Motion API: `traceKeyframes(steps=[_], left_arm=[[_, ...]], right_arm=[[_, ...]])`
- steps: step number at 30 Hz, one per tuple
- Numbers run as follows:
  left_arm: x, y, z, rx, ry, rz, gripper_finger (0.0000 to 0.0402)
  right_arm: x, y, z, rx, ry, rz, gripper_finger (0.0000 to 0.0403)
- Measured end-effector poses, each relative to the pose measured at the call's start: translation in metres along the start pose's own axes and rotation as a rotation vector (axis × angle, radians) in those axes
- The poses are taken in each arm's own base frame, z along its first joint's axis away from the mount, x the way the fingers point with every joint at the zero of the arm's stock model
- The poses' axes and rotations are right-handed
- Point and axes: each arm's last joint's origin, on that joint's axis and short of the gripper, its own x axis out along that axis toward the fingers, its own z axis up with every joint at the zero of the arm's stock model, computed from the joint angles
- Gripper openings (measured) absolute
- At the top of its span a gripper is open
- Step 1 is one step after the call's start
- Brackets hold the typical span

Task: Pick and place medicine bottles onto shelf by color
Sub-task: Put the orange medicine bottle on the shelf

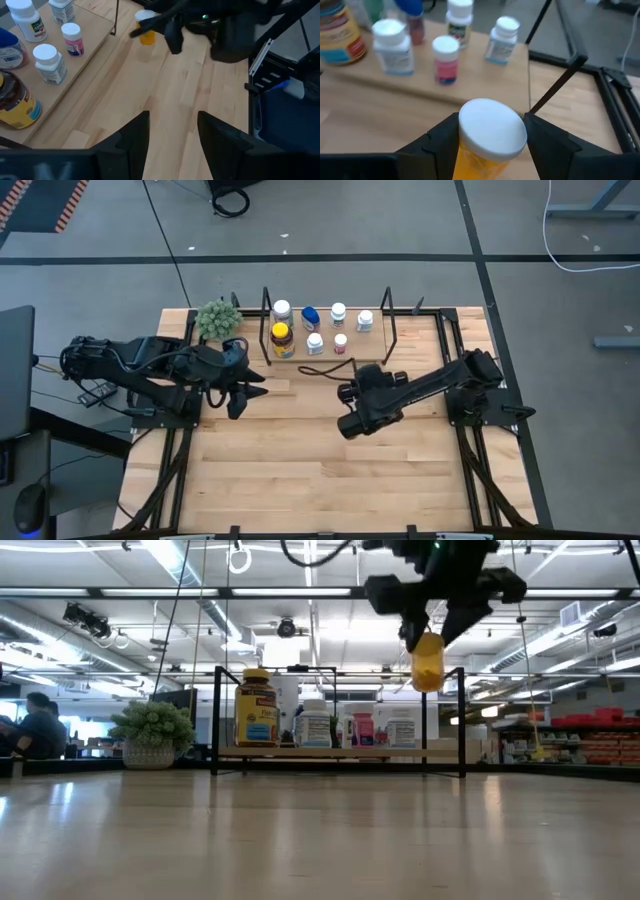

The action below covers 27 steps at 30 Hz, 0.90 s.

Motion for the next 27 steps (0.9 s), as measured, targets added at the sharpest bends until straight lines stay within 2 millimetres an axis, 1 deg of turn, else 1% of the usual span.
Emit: traceKeyframes(steps=[2, 7, 9, 12, 20, 27], left_arm=[[0.000, 0.000, 0.000, 0.003, -0.001, -0.001, 0.0172], [0.000, 0.000, -0.001, 0.011, 0.005, 0.003, 0.0172], [0.000, 0.001, -0.001, 0.013, 0.009, 0.006, 0.0172], [0.000, 0.001, -0.002, 0.017, 0.018, 0.018, 0.0172], [0.000, 0.003, -0.002, 0.002, -0.008, 0.069, 0.0172], [0.000, 0.003, -0.002, -0.049, -0.010, 0.070, 0.0172]], right_arm=[[0.008, -0.004, -0.007, 0.027, -0.052, -0.020, 0.0213], [0.032, -0.013, -0.023, 0.155, -0.160, -0.049, 0.0213], [0.043, -0.015, -0.026, 0.160, -0.182, -0.063, 0.0213], [0.059, -0.015, -0.028, 0.148, -0.215, -0.068, 0.0213], [0.093, -0.001, -0.026, 0.116, -0.249, -0.048, 0.0213], [0.119, -0.007, -0.020, 0.121, -0.249, -0.112, 0.0213]])
